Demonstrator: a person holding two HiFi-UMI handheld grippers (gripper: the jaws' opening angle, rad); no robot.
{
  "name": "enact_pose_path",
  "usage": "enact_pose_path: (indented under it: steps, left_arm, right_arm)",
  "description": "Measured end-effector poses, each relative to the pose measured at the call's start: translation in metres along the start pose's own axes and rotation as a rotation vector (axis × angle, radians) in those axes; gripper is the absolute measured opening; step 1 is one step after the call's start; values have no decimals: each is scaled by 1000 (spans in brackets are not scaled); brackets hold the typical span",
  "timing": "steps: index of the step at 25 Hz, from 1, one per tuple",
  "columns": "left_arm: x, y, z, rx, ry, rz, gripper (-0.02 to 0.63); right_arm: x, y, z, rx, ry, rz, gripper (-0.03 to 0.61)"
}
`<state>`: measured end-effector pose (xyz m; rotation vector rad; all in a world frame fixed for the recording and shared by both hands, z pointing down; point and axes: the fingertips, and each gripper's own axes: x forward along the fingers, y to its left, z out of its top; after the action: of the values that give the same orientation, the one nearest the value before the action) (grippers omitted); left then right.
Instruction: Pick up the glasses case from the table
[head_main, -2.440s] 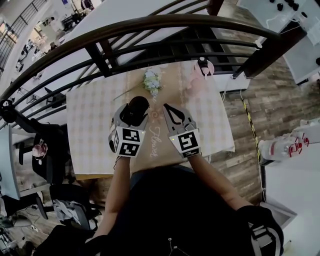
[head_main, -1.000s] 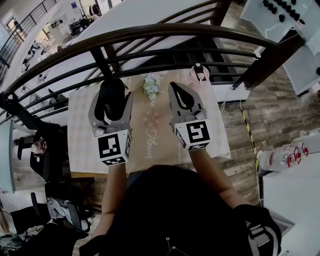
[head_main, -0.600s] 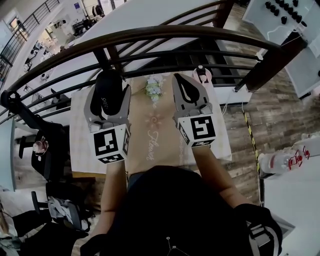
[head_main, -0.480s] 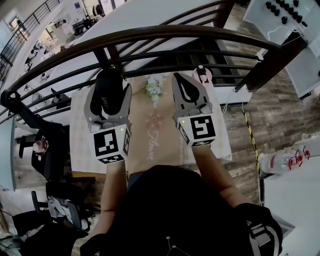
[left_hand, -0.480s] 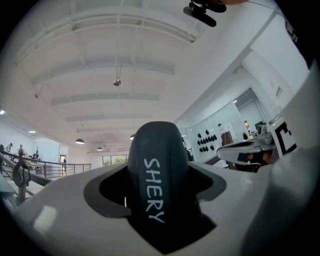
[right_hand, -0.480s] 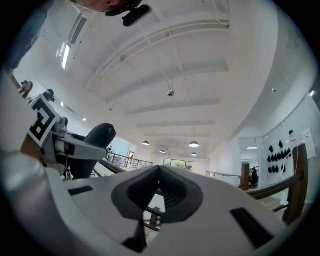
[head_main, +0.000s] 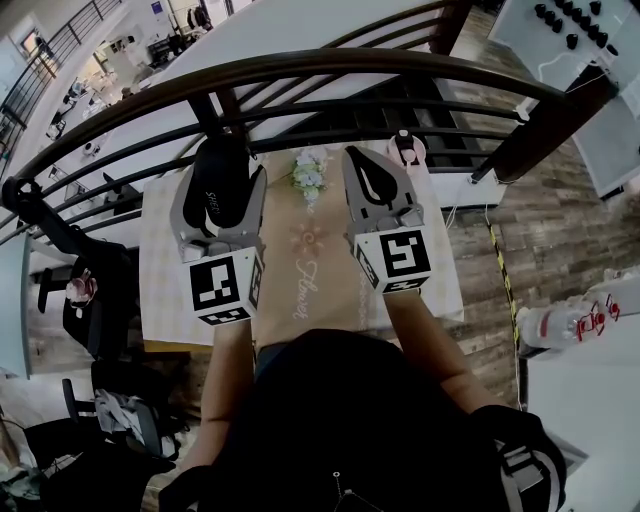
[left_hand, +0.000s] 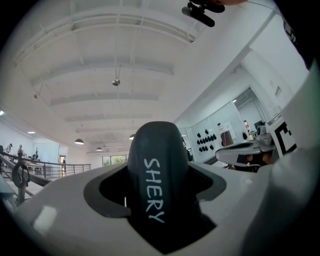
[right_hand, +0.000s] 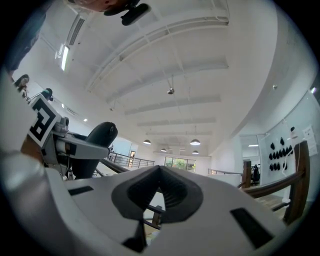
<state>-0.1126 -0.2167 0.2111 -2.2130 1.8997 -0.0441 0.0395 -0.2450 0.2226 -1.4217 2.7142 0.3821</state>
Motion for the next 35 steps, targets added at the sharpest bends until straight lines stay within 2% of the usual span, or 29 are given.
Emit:
enact_pose_path:
  steps: [35]
  left_arm:
    - [1,4,-5,-12,-3,4,357]
  right_arm:
    - [2,7,-6,-16,23,9,8]
